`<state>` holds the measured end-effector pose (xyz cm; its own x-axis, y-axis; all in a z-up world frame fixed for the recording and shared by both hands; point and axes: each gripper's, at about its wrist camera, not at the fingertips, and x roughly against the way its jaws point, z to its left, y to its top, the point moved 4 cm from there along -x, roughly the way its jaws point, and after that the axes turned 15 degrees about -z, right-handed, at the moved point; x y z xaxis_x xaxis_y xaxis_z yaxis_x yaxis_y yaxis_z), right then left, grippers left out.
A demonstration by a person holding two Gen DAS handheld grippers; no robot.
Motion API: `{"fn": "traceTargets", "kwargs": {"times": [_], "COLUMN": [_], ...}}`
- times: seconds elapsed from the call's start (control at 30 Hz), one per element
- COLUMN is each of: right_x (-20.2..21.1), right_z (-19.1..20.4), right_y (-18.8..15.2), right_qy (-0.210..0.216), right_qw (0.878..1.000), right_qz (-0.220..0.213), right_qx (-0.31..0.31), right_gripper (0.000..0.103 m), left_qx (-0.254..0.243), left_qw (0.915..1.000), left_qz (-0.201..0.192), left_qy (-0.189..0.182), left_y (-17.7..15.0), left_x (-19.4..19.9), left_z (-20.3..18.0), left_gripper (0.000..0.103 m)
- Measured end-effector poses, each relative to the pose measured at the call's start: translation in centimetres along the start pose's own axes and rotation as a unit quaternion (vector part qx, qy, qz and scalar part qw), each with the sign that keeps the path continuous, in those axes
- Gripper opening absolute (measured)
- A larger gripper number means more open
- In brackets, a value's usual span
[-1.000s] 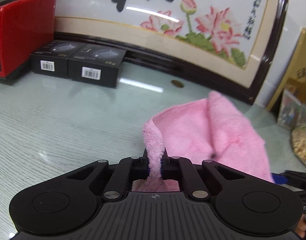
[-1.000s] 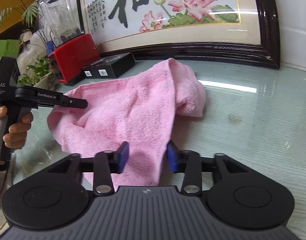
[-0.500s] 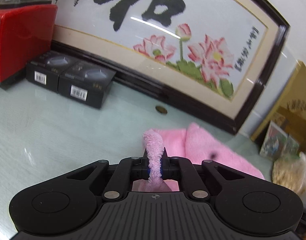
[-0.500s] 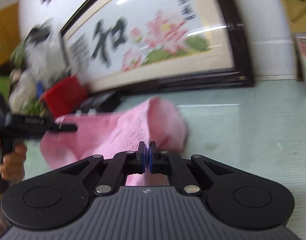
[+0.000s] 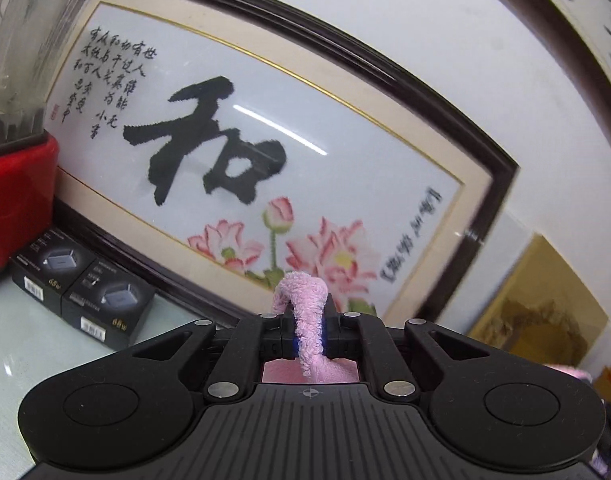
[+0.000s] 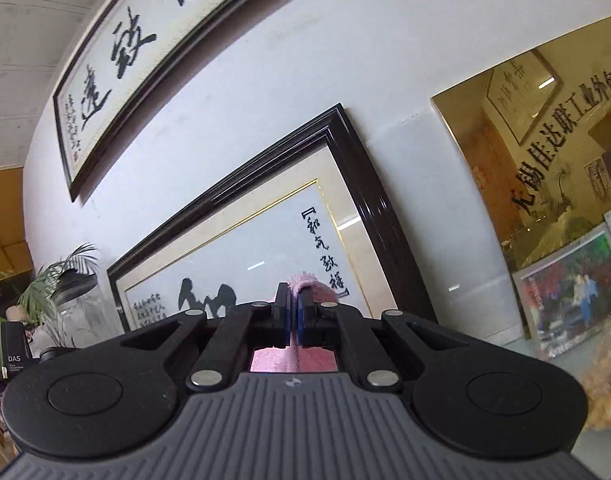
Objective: Fold towel
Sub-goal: 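Lift both held corners and lay the pink towel out flat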
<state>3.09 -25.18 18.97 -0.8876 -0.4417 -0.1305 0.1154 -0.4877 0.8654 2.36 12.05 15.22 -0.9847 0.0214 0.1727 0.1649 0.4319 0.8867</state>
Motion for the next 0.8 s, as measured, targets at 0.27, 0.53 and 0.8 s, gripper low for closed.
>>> {"fn": "traceTargets", "kwargs": {"times": [0.27, 0.53, 0.8], "right_x": [13.5, 13.9, 15.1], "right_z": [-3.8, -3.7, -6.4], "right_y": [-10.6, -11.4, -16.0], "right_qy": [-0.026, -0.02, -0.051], "right_qw": [0.993, 0.989, 0.966], "right_qz": [0.111, 0.132, 0.232], "right_qx": [-0.017, -0.06, -0.104], "right_gripper": [0.004, 0.005, 0.008], "left_qx": [-0.07, -0.02, -0.035], "left_qw": [0.9917, 0.995, 0.9872], "left_qz": [0.105, 0.095, 0.155], "left_qy": [-0.023, -0.025, -0.018], "left_y": [-14.7, -13.2, -17.9], "left_x": [10.1, 10.3, 10.9], "left_z": [3.2, 5.0, 6.7], "left_gripper": [0.012, 0.012, 0.013]}}
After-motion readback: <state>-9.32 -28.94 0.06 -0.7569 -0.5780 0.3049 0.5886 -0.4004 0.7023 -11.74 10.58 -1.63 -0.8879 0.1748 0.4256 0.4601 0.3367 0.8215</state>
